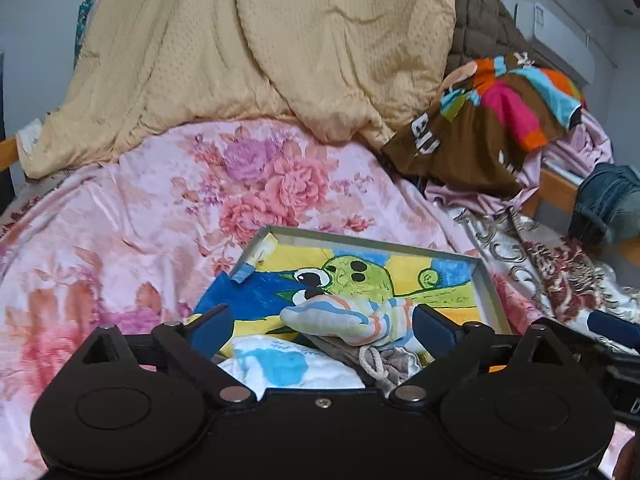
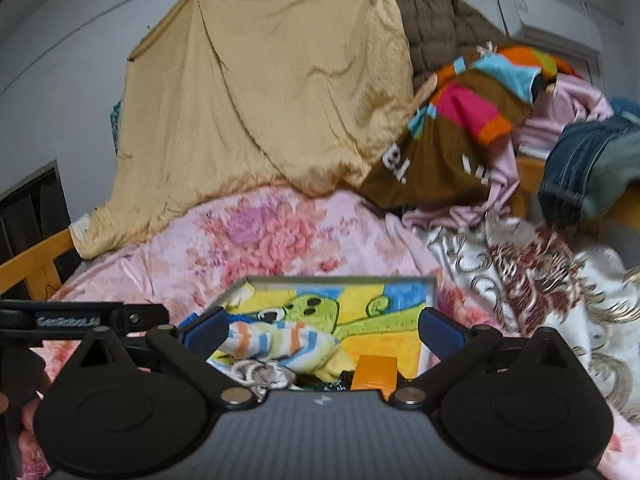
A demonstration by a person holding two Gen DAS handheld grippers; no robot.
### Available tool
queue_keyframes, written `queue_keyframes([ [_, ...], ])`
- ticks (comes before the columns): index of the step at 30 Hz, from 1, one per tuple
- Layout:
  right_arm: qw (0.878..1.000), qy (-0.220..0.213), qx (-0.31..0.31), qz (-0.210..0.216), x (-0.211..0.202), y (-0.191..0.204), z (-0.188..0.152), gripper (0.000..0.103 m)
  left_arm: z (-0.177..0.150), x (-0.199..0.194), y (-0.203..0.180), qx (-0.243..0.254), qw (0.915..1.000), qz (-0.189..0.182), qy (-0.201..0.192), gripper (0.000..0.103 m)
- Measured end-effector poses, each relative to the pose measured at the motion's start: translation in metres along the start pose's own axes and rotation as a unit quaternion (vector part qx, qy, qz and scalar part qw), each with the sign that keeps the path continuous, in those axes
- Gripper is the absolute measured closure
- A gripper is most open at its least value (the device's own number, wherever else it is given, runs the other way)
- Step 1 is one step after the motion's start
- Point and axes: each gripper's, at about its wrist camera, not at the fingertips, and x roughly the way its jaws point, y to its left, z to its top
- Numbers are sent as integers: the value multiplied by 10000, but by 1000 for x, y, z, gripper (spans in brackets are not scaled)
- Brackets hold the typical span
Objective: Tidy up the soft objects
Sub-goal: 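Raise both grippers from the tray and move back toward the pile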
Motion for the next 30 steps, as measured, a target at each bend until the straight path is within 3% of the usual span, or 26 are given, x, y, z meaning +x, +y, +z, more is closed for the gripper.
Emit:
queue_keyframes([
  [10,9979,-543,-343,23,-77,35,-7,0,-9,-83,11,313,9980,-364,-410,1],
  [17,9951,-908,-386,56,-124,57,-20,0,-36,-132,18,348,9964,-577,-516,1],
  [30,9977,-678,35,62,-174,71,-59,0,-93,-186,39,162,9975,-517,-448,1],
])
